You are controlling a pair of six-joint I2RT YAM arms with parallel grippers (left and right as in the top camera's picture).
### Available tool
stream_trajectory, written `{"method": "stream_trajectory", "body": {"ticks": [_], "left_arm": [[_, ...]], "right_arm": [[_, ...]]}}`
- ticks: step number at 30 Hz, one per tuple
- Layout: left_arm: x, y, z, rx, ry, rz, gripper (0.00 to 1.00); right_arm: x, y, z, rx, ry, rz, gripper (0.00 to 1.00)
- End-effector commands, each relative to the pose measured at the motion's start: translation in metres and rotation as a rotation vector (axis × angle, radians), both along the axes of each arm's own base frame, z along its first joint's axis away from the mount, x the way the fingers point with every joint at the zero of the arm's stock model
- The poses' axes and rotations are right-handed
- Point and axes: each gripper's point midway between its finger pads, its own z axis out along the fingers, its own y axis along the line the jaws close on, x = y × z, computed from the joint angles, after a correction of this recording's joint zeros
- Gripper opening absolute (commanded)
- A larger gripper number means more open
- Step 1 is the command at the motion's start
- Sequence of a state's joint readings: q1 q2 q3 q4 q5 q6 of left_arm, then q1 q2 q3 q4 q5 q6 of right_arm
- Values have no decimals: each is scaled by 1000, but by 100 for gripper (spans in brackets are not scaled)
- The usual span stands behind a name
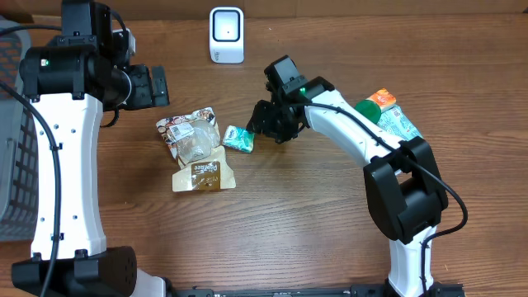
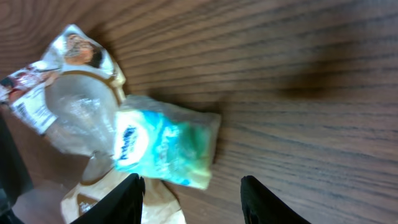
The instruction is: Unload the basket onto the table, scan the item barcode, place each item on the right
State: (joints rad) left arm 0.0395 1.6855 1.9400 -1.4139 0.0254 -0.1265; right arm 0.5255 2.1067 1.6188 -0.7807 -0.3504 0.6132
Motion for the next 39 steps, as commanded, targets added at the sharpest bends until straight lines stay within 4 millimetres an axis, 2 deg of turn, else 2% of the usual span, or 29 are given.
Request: {"method": "stream_trajectory", "body": {"ticks": [1, 7, 9, 11, 16, 19, 20, 24, 27, 31, 33, 39], "left_arm": [[2, 0, 3, 11, -11, -16, 100], [2, 0, 3, 11, -11, -16, 100], [2, 0, 3, 11, -11, -16, 99], [2, 0, 3, 11, -11, -16, 100], [2, 0, 3, 10, -11, -16, 100], [2, 0, 3, 11, -11, -16, 99], [2, 0, 3, 11, -11, -16, 99], [2, 0, 3, 11, -11, -16, 99], [2, 0, 3, 11, -11, -16, 99], [2, 0, 3, 10, -11, -16, 100], [2, 0, 3, 11, -11, -16, 99], [2, 0, 3, 10, -11, -16, 100]], "right_arm": [[-5, 0, -11, 12, 27, -33, 48], [7, 10, -22, 46, -54, 43, 50], [7, 20, -25, 91, -80, 123, 62], [6, 27, -32, 121, -93, 178, 65], [2, 26, -55, 103, -116, 286, 69], [0, 25, -58, 102, -139, 349, 68], [0, 25, -57, 105, -145, 359, 65], [2, 24, -56, 105, -154, 364, 35], [5, 22, -53, 107, -161, 358, 26], [11, 18, -42, 108, -172, 344, 8], [15, 14, -34, 99, -179, 334, 4], [22, -1, 8, 89, -174, 277, 4]]}}
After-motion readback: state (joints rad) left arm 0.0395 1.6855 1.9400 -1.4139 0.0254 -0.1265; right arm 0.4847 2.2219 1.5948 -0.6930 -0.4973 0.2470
